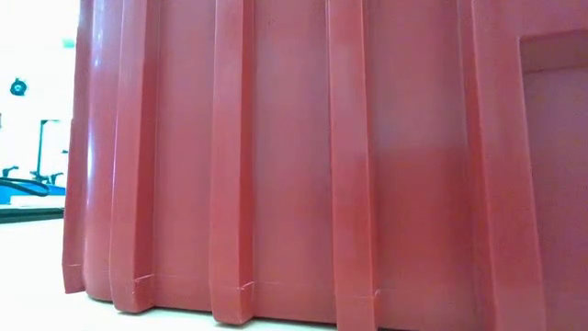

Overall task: Sort blocks
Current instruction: Insert the bin divider into the red bin

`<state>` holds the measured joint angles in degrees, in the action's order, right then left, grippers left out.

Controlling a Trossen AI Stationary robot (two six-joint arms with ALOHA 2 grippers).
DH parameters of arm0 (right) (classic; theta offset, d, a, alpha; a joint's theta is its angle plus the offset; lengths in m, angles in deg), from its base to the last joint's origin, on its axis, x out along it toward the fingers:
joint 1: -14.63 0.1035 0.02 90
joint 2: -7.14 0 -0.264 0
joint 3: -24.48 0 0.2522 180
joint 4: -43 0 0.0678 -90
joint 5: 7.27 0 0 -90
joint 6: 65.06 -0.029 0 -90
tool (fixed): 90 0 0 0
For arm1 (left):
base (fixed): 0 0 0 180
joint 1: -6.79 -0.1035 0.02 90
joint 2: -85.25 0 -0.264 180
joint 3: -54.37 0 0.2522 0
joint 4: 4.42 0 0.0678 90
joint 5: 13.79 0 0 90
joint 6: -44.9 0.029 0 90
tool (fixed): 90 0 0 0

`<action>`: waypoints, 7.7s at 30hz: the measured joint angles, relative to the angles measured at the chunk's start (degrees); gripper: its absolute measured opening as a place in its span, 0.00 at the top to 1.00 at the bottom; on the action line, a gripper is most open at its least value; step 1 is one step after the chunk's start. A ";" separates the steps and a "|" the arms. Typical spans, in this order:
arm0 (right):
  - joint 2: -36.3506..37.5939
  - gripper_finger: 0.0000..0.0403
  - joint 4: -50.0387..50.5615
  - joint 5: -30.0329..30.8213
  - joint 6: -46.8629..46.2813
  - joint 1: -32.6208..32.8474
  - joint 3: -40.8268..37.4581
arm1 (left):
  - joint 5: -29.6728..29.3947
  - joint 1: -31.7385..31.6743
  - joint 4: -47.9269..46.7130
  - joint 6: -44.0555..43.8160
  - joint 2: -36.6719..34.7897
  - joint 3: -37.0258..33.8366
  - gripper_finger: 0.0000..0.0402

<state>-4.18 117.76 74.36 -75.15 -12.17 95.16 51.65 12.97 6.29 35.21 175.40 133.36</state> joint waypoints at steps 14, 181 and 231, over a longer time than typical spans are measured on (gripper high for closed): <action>-4.32 1.00 0.00 -4.15 0.91 0.01 -0.04 | -0.40 -0.20 -0.05 -0.22 0.00 0.00 1.00; 4.08 1.00 -5.73 15.75 4.12 -0.03 -13.90 | 6.07 -3.63 -13.46 -9.92 -0.31 0.23 1.00; -1.01 1.00 -9.03 -2.24 8.24 0.01 -13.86 | 17.03 -1.33 -6.06 -9.88 -1.16 -0.04 1.00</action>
<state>-5.19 108.73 72.12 -66.91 -12.15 81.31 68.68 11.63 0.23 25.33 174.25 133.32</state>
